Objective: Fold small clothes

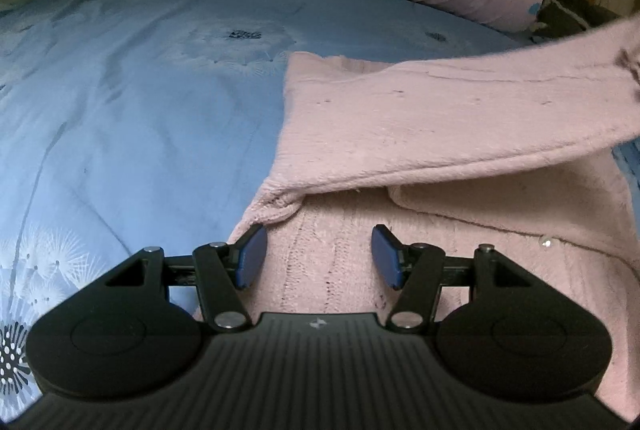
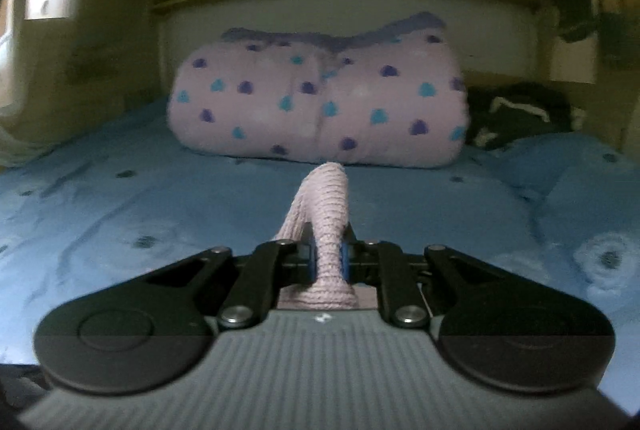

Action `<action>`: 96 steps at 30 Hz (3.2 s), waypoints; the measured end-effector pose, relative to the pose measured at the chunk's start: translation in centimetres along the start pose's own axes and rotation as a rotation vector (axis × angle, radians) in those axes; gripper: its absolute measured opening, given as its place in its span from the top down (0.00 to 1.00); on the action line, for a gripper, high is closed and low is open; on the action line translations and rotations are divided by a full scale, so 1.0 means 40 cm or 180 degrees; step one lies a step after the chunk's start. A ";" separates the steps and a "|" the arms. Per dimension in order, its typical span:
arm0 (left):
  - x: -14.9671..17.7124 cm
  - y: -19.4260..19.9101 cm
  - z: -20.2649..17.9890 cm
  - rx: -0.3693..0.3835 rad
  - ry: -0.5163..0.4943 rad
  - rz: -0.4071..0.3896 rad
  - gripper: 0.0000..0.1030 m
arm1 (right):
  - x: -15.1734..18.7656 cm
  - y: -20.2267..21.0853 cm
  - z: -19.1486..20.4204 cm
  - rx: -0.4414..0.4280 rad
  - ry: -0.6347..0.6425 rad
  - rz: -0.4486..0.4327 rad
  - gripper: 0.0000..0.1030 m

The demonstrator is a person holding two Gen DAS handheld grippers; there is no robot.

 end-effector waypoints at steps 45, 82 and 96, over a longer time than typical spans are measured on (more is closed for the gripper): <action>0.036 0.062 -0.087 0.0063 -0.0189 -0.0085 0.38 | 0.314 -0.186 -0.214 -0.0145 -0.0559 0.1016 0.84; -0.114 -0.060 -0.160 -0.0165 -0.0764 -0.0609 0.37 | 0.261 -0.095 -0.265 0.0041 -0.0528 0.0501 0.70; -0.097 -0.062 -0.179 -0.0227 -0.0913 -0.0628 0.28 | 0.318 -0.193 -0.189 -0.0163 -0.0145 0.1009 0.71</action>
Point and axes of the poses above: each gripper's, at about its wrist camera, not at the fingertips, and y roughly against the way its jaws point, z to its left, x to its underside, the point moved 7 cm from there along -y, roughly the way its jaws point, and after that the axes turned 13 degrees about z, right-handed, at the moved point
